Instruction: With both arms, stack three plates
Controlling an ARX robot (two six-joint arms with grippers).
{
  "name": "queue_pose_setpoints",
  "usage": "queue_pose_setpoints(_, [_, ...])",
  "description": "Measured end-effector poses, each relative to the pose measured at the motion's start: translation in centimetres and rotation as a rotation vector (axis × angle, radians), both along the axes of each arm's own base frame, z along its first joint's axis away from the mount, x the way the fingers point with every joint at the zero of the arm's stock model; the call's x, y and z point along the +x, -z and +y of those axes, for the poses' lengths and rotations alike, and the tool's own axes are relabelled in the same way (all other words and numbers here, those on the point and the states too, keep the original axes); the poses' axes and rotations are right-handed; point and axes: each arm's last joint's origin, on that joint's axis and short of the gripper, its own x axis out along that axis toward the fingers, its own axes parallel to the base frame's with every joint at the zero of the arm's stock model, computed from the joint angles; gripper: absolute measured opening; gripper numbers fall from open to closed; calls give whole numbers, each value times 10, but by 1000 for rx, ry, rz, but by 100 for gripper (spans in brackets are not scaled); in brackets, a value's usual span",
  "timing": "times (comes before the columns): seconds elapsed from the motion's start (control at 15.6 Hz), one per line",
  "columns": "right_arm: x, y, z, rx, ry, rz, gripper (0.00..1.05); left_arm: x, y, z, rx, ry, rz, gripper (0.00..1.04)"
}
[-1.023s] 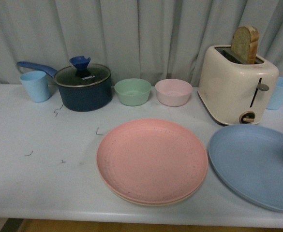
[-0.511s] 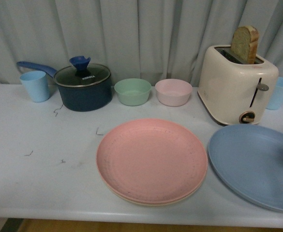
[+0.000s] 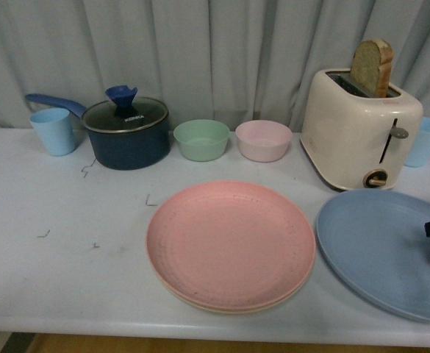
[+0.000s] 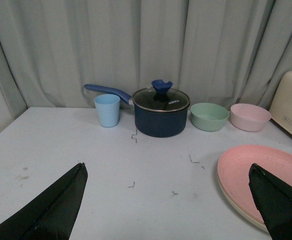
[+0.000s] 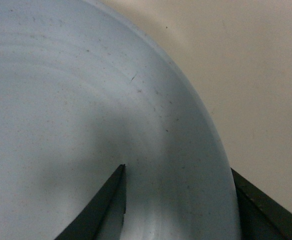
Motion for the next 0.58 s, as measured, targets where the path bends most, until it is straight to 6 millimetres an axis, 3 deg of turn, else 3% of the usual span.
queue_pose_setpoints(0.26, [-4,-2,-8,23,22,-12,19,0,0,0,0,0,0,98])
queue_pose_setpoints(0.32, [-22,-21,-21,122,23,-47,3,0,0,0,0,0,0,98])
queue_pose_setpoints(0.58, [-74,-76,-48,143,28,-98,3,0,0,0,0,0,0,98])
